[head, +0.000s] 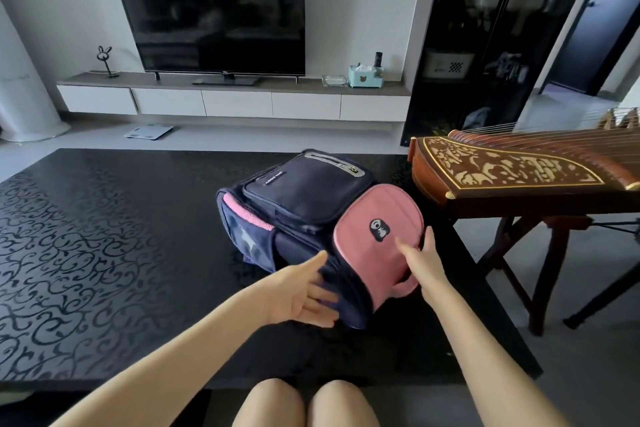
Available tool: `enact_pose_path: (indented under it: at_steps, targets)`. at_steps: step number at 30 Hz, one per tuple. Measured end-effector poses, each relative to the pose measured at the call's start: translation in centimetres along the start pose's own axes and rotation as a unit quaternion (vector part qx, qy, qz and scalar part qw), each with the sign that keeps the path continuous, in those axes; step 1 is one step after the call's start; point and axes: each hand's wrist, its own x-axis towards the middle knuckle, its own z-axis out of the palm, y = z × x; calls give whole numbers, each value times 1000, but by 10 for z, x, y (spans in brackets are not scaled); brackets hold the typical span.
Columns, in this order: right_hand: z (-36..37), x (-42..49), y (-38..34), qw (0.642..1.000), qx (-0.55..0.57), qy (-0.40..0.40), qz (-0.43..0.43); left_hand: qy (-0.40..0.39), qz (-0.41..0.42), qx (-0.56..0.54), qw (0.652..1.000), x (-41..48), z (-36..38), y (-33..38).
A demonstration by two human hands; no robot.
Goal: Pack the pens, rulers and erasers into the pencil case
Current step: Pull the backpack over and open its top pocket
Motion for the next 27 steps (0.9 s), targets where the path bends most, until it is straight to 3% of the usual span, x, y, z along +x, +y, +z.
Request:
enact_pose_path:
  at_steps: [1,2,3,5,6,7,9,11,14,16,19,24,27]
  targets:
    - [-3,7,3,1000,-15,21,-6,23,46,108,993,4,3,5]
    - [-5,4,4,999,-35,33,-16,93,116,230,962,9,-2,8]
    - [-7,4,12,997,-53,41,-28,188,189,341,902,12,-13,10]
    - [-7,1,27,998,-49,37,-27,374,302,476,736,18,-45,21]
    - [-6,-2,32,1000,0,20,21,416,311,515,682,24,-64,25]
    - [-3,-2,39,993,72,-5,90,426,284,546,663,30,-83,28]
    - [3,-2,43,965,186,-36,179,391,217,586,676,44,-113,34]
    - [11,2,40,954,228,-29,191,353,221,555,720,57,-132,38]
    - [23,5,24,958,246,11,145,362,269,507,735,65,-146,40]
    - [27,5,5,966,254,31,38,385,287,475,737,63,-151,37]
    - [21,16,-42,972,174,33,-155,399,288,417,764,64,-146,36]
    - [-12,60,-133,961,-51,88,-259,378,286,353,807,94,-103,39]
    - [-37,90,-156,955,-149,102,-233,353,293,335,823,121,-67,48]
